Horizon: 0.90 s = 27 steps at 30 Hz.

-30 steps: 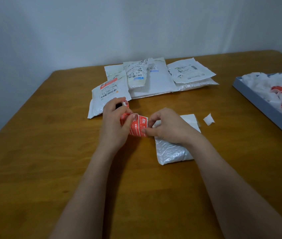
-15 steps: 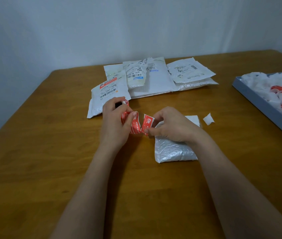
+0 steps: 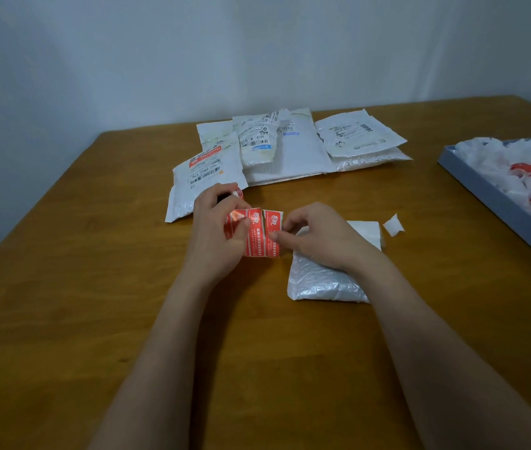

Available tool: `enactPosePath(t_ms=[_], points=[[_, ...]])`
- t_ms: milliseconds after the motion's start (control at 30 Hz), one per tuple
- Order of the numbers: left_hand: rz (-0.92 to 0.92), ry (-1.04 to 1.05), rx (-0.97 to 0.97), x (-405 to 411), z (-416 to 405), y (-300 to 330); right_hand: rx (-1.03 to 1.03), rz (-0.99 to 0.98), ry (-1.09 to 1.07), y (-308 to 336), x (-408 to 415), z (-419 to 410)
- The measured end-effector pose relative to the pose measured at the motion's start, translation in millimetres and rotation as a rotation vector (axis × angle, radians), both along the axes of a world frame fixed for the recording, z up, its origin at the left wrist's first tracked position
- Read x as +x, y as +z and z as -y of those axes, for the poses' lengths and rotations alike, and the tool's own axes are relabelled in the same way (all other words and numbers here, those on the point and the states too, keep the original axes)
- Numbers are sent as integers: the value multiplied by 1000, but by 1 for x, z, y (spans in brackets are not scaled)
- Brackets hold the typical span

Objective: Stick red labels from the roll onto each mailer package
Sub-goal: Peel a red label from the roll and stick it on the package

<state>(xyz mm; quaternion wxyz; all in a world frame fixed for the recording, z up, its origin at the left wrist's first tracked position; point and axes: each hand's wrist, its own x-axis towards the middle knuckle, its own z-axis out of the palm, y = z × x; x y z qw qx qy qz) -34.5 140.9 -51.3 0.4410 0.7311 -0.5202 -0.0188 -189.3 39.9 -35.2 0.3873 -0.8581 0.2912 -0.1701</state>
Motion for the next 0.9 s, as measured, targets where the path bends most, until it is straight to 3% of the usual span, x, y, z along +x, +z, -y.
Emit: enactPosePath(t_ms=[400,900], points=[[109,26,-47,3,4,-5,-68,-102,-21,-15,4,5],[83,55,-14,1,4,-2,-73,-137,-36,-11,-1,8]])
